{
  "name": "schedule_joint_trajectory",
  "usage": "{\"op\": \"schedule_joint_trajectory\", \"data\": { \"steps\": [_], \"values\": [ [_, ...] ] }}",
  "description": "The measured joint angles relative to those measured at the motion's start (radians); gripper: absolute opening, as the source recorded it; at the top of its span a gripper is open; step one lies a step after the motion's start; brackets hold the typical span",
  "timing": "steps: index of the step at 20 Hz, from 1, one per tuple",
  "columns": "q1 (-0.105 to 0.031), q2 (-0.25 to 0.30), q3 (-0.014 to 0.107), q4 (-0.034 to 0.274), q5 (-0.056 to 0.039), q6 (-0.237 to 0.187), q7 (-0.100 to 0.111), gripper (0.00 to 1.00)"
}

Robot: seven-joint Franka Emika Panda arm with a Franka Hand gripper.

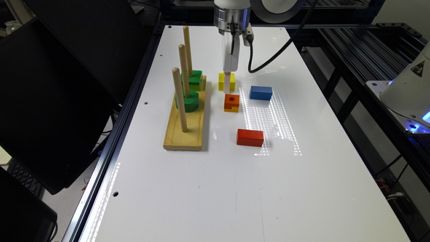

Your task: Pick up yellow block.

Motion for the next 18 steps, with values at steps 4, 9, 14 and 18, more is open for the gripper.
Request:
{"op": "schedule_joint_trajectory", "data": {
  "steps": [4, 9, 14, 18],
  "values": [
    [0.000, 0.000, 0.000, 0.000, 0.0000, 0.000, 0.000, 0.00],
    [0.000, -0.003, 0.000, 0.000, 0.0000, 0.000, 0.000, 0.00],
    [0.000, -0.018, 0.000, -0.002, 0.0000, -0.008, 0.000, 0.00],
    [0.000, -0.050, 0.000, -0.003, 0.0000, -0.036, 0.000, 0.00]
  ]
}}
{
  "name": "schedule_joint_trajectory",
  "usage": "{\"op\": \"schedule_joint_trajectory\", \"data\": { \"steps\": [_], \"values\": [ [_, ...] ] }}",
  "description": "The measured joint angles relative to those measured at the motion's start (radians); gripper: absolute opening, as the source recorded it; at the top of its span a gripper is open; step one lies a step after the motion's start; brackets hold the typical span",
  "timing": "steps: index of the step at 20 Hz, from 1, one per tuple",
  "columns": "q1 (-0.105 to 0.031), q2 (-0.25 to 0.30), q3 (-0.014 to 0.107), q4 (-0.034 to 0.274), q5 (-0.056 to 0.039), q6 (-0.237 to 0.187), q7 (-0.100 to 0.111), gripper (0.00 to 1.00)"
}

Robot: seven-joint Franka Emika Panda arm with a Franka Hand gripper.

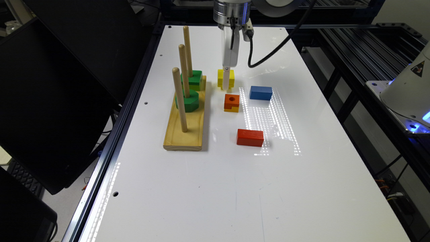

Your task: Pick up yellow block.

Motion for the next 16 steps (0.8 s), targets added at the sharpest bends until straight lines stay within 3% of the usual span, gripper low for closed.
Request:
{"op": "schedule_joint_trajectory", "data": {
  "steps": [8, 16],
  "values": [
    [0.000, -0.038, 0.000, -0.002, 0.0001, -0.034, 0.000, 0.00],
    [0.000, -0.159, 0.001, -0.004, 0.0009, -0.151, 0.000, 0.00]
  ]
}}
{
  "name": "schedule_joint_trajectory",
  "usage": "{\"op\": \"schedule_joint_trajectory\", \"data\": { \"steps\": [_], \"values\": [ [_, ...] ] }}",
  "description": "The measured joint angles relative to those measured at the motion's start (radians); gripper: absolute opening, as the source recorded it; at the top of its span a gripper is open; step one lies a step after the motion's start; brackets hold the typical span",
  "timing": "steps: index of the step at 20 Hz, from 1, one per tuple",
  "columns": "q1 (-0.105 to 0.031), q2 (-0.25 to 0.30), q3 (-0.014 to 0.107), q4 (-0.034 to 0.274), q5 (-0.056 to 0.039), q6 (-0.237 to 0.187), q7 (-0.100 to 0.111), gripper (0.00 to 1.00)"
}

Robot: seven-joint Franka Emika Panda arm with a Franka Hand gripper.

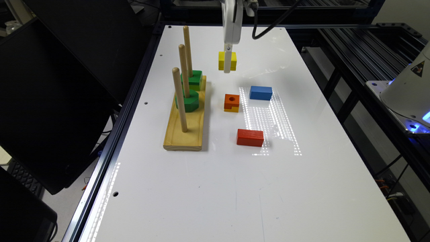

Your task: Pick up yellow block.

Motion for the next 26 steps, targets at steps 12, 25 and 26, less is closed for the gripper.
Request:
{"op": "schedule_joint_trajectory", "data": {
  "steps": [12, 25, 26],
  "values": [
    [0.000, -0.154, 0.001, 0.006, 0.0011, -0.147, 0.000, 0.00],
    [0.000, -0.217, 0.001, 0.009, 0.0016, -0.202, 0.000, 0.00],
    [0.000, -0.223, 0.001, 0.009, 0.0016, -0.206, 0.000, 0.00]
  ]
}}
